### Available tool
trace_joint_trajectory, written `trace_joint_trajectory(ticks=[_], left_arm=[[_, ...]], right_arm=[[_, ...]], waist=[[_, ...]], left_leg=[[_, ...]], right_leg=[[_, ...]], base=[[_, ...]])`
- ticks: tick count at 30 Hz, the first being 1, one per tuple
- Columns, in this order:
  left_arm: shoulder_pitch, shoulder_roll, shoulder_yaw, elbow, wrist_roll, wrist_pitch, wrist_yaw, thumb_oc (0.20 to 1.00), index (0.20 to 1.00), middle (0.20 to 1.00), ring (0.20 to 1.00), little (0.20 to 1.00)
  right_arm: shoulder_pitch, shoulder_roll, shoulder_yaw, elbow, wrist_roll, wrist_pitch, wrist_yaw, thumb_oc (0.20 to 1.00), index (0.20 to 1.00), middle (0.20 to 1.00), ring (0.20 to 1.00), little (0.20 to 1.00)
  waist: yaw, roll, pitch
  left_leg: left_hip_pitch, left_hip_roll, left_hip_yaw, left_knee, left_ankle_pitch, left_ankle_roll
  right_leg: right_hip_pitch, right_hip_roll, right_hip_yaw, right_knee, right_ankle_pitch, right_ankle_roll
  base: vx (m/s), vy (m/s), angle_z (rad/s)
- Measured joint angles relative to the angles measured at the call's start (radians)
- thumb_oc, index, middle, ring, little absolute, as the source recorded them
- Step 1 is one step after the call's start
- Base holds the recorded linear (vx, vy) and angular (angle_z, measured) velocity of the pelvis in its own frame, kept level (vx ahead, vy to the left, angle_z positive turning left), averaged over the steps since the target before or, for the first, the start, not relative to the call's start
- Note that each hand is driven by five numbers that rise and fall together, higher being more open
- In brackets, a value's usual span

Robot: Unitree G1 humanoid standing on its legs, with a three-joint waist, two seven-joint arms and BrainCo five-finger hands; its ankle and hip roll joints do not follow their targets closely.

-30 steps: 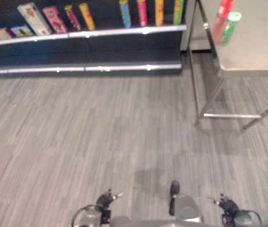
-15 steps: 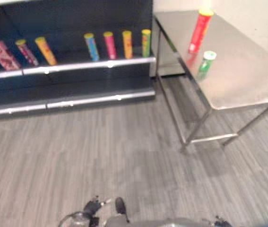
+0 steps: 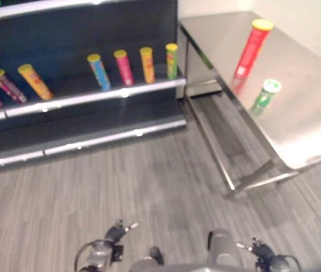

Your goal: Put the goods on the table back onto the shelves and tidy them up.

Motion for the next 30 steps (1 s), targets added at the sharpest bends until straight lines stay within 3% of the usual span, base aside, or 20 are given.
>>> trace_joint_trajectory(ticks=[1, 2, 3, 4, 6, 7, 10, 11, 13, 18, 19, 20, 21, 23, 24, 27, 28, 30], left_arm=[[-0.001, 0.006, 0.001, 0.007, 0.0, 0.0, 0.0, 1.0, 1.0, 1.0, 1.0, 1.0], [0.009, 0.012, -0.002, 0.015, 0.0, 0.001, 0.001, 1.0, 1.0, 1.0, 1.0, 1.0], [0.044, -0.003, -0.002, 0.009, 0.001, -0.001, 0.004, 1.0, 1.0, 1.0, 1.0, 1.0], [0.045, -0.021, -0.002, 0.017, 0.003, 0.0, 0.002, 1.0, 1.0, 1.0, 1.0, 1.0], [0.044, -0.029, -0.004, 0.017, 0.016, 0.0, -0.002, 1.0, 1.0, 1.0, 1.0, 1.0], [0.036, -0.036, -0.005, 0.014, 0.041, 0.001, -0.003, 1.0, 1.0, 1.0, 1.0, 1.0], [0.02, -0.052, -0.008, -0.005, 0.041, -0.007, -0.01, 1.0, 1.0, 1.0, 1.0, 1.0], [0.016, -0.053, -0.011, -0.016, 0.041, -0.012, -0.01, 1.0, 1.0, 1.0, 1.0, 1.0], [0.003, -0.051, -0.027, -0.022, 0.04, -0.013, -0.009, 1.0, 1.0, 1.0, 1.0, 1.0], [-0.014, -0.037, -0.051, -0.018, 0.04, -0.011, -0.009, 1.0, 1.0, 1.0, 1.0, 1.0], [-0.016, -0.039, -0.05, -0.017, 0.04, -0.011, -0.009, 1.0, 1.0, 1.0, 1.0, 1.0], [-0.025, -0.039, -0.05, -0.003, 0.041, -0.011, -0.01, 1.0, 1.0, 1.0, 1.0, 1.0], [-0.023, -0.041, -0.05, -0.003, 0.041, -0.011, -0.012, 1.0, 1.0, 1.0, 1.0, 1.0], [-0.012, -0.049, -0.041, 0.008, 0.041, -0.008, -0.016, 1.0, 1.0, 1.0, 1.0, 1.0], [-0.003, -0.053, -0.044, 0.019, 0.041, -0.004, -0.016, 1.0, 1.0, 1.0, 1.0, 1.0], [0.016, -0.072, -0.043, 0.018, 0.041, -0.001, -0.021, 1.0, 1.0, 1.0, 1.0, 1.0], [0.022, -0.075, -0.043, 0.015, 0.041, -0.001, -0.022, 1.0, 1.0, 1.0, 1.0, 1.0], [-0.007, -0.077, -0.044, 0.013, 0.041, -0.002, -0.024, 1.0, 1.0, 1.0, 1.0, 1.0]], right_arm=[[0.0, 0.001, 0.0, 0.0, 0.0, 0.003, -0.001, 1.0, 1.0, 1.0, 1.0, 1.0], [0.019, 0.013, 0.0, -0.003, 0.0, 0.009, -0.001, 1.0, 1.0, 1.0, 1.0, 1.0], [0.064, 0.022, -0.001, 0.008, 0.0, 0.012, -0.001, 1.0, 1.0, 1.0, 1.0, 1.0], [0.059, 0.014, -0.005, 0.026, 0.0, 0.014, -0.001, 1.0, 1.0, 1.0, 1.0, 1.0], [0.026, 0.015, -0.003, 0.03, 0.0, 0.016, 0.0, 1.0, 1.0, 1.0, 1.0, 1.0], [0.017, 0.011, -0.006, 0.023, 0.0, 0.009, 0.0, 1.0, 1.0, 1.0, 1.0, 1.0], [0.014, -0.007, -0.006, 0.025, 0.0, 0.009, 0.0, 1.0, 1.0, 1.0, 1.0, 1.0], [0.012, -0.012, -0.006, 0.025, 0.0, 0.009, -0.001, 1.0, 1.0, 1.0, 1.0, 1.0], [0.013, -0.026, -0.009, 0.042, 0.0, 0.01, -0.001, 1.0, 1.0, 1.0, 1.0, 1.0], [0.02, -0.013, -0.007, 0.078, -0.007, 0.018, 0.001, 1.0, 1.0, 1.0, 1.0, 1.0], [0.017, -0.012, -0.008, 0.078, -0.007, 0.018, 0.0, 1.0, 1.0, 1.0, 1.0, 1.0], [0.012, 0.0, -0.007, 0.093, -0.007, 0.018, 0.002, 1.0, 1.0, 1.0, 1.0, 1.0], [0.013, 0.001, -0.006, 0.096, -0.007, 0.018, 0.003, 1.0, 1.0, 1.0, 1.0, 1.0], [0.015, 0.002, -0.023, 0.096, -0.005, 0.018, 0.002, 1.0, 1.0, 1.0, 1.0, 1.0], [0.017, 0.005, -0.032, 0.11, -0.004, 0.017, 0.003, 1.0, 1.0, 1.0, 1.0, 1.0], [0.024, -0.003, -0.048, 0.12, 0.005, 0.019, -0.001, 1.0, 1.0, 1.0, 1.0, 1.0], [0.024, -0.005, -0.047, 0.121, 0.005, 0.018, -0.001, 1.0, 1.0, 1.0, 1.0, 1.0], [0.024, -0.004, -0.046, 0.138, 0.006, 0.019, -0.003, 1.0, 1.0, 1.0, 1.0, 1.0]], waist=[[0.0, -0.006, 0.0], [-0.014, -0.032, -0.003], [-0.033, -0.035, -0.03], [-0.035, 0.003, -0.034], [-0.022, 0.027, -0.03], [-0.023, 0.026, -0.029], [-0.029, -0.006, -0.015], [-0.032, -0.001, -0.012], [-0.043, 0.017, -0.009], [-0.045, 0.031, 0.0], [-0.044, 0.04, 0.003], [-0.047, 0.031, 0.01], [-0.047, 0.033, 0.009], [-0.056, 0.045, 0.014], [-0.052, 0.032, 0.018], [-0.058, 0.032, 0.015], [-0.063, 0.027, 0.014], [-0.08, 0.007, 0.018]], left_leg=[[0.005, -0.005, -0.005, 0.003, -0.005, -0.012], [0.044, -0.017, -0.01, 0.004, -0.008, -0.017], [0.091, 0.012, -0.013, 0.003, -0.06, -0.072], [0.096, 0.051, -0.009, -0.001, -0.089, -0.107], [0.095, 0.095, 0.008, 0.021, -0.076, -0.122], [0.093, 0.112, 0.02, 0.049, -0.056, -0.125], [0.074, 0.098, 0.01, 0.1, -0.043, -0.138], [0.068, 0.076, 0.001, 0.08, -0.046, -0.134], [0.045, 0.052, 0.014, 0.048, -0.043, -0.117], [0.039, 0.046, -0.02, 0.1, -0.042, -0.118], [0.033, 0.049, -0.023, 0.115, -0.041, -0.121], [-0.018, 0.043, -0.037, 0.231, -0.031, -0.148], [-0.024, 0.042, -0.037, 0.259, -0.023, -0.163], [-0.052, 0.069, -0.027, 0.388, -0.012, -0.213], [-0.098, 0.105, 0.001, 0.529, 0.019, -0.264], [-0.146, 0.151, -0.021, 0.708, 0.113, -0.283], [-0.154, 0.156, -0.029, 0.723, 0.113, -0.285], [-0.184, 0.191, 0.018, 0.676, 0.112, -0.282]], right_leg=[[0.011, 0.012, 0.007, -0.137, 0.028, 0.014], [0.016, 0.025, -0.002, -0.214, 0.095, -0.025], [0.049, 0.075, 0.038, -0.217, 0.189, -0.074], [0.061, 0.112, 0.024, -0.21, 0.194, -0.067], [0.061, 0.152, -0.02, -0.203, 0.203, -0.08], [0.074, 0.17, -0.024, -0.2, 0.206, -0.125], [0.121, 0.157, -0.019, -0.22, 0.197, -0.159], [0.135, 0.155, -0.017, -0.23, 0.202, -0.166], [0.145, 0.161, -0.026, -0.232, 0.188, -0.146], [0.189, 0.146, -0.029, -0.285, 0.197, -0.113], [0.195, 0.148, -0.03, -0.289, 0.195, -0.11], [0.219, 0.125, -0.035, -0.322, 0.194, -0.11], [0.236, 0.12, -0.033, -0.338, 0.203, -0.102], [0.274, 0.125, -0.044, -0.343, 0.182, -0.116], [0.304, 0.122, -0.027, -0.354, 0.166, -0.127], [0.352, 0.14, 0.0, -0.352, 0.135, -0.165], [0.357, 0.143, 0.007, -0.351, 0.13, -0.172], [0.363, 0.154, 0.013, -0.353, 0.121, -0.201]], base=[[0.17, -0.038, 0.49], [0.31, -0.084, 0.88], [0.43, -0.089, 0.9], [0.25, -0.051, 0.36], [0.19, -0.107, -0.17], [0.24, -0.171, -0.04], [0.17, -0.096, 0.09], [0.21, -0.108, -0.01], [0.23, -0.12, 0.07], [0.13, -0.114, 0.07], [0.12, -0.119, 0.13], [0.16, -0.145, 0.13], [0.17, -0.131, 0.09], [0.12, -0.082, -0.09], [0.08, -0.05, -0.25], [0.11, -0.031, -0.3], [0.12, 0.027, -0.24], [0.1, 0.067, -0.14]])
